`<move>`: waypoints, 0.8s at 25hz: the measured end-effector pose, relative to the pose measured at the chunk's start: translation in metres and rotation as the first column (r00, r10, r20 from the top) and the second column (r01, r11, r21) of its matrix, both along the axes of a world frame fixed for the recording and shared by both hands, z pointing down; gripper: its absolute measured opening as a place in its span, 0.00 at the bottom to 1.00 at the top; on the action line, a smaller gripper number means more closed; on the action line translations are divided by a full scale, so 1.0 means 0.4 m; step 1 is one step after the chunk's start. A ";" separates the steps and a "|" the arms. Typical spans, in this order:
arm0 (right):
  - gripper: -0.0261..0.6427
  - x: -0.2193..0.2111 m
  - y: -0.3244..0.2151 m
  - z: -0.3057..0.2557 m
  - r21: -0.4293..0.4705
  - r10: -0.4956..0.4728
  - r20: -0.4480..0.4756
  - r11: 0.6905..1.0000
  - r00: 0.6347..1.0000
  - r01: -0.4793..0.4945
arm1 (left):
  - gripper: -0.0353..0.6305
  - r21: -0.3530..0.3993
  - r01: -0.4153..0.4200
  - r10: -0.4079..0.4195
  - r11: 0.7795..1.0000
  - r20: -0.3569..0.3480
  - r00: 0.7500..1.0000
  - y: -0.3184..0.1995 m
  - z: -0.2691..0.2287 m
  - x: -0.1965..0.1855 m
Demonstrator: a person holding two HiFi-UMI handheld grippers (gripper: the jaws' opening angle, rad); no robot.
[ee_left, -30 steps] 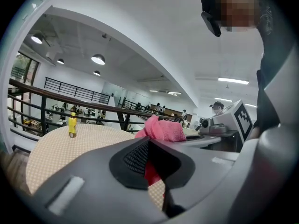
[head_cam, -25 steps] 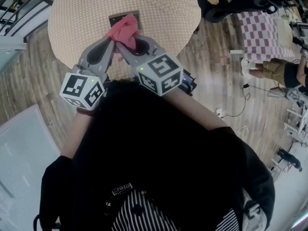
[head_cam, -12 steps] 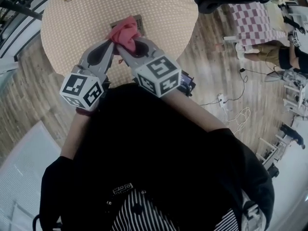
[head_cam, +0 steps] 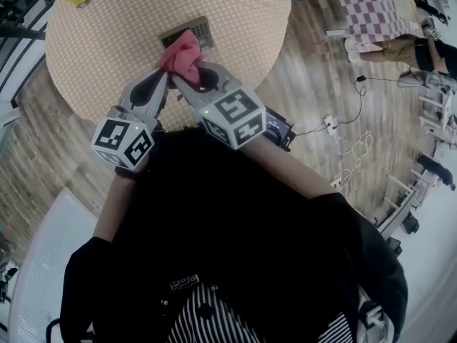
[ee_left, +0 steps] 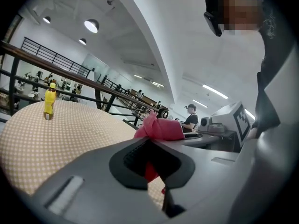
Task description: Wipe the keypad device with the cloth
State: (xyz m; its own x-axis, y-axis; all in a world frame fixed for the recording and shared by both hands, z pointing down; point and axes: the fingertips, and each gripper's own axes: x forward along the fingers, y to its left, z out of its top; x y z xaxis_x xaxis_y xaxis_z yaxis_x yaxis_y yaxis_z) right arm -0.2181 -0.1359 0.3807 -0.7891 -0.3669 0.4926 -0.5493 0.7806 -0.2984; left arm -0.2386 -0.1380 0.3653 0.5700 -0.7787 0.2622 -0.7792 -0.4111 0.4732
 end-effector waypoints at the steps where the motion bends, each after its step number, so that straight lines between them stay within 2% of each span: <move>1: 0.15 0.002 -0.007 0.007 -0.004 0.002 -0.003 1.000 1.000 -0.002 | 0.04 -0.002 -0.005 0.005 1.000 0.001 1.000 -0.008 0.007 0.003; 11: 0.15 -0.023 -0.104 0.061 -0.036 -0.070 0.002 0.997 0.998 0.070 | 0.04 -0.034 0.018 -0.016 0.999 0.059 0.998 -0.106 0.068 -0.019; 20: 0.15 -0.021 -0.200 0.172 -0.098 -0.075 -0.008 0.993 0.997 0.073 | 0.04 -0.120 0.044 -0.033 0.992 0.088 0.996 -0.203 0.177 -0.018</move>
State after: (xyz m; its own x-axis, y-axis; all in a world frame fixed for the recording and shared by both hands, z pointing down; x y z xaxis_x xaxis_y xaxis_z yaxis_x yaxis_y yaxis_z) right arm -0.2265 -0.2159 0.4497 -0.8064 -0.2577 0.5323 -0.4949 0.7867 -0.3689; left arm -0.2460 -0.2193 0.4362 0.5117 -0.7590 0.4027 -0.8331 -0.3236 0.4486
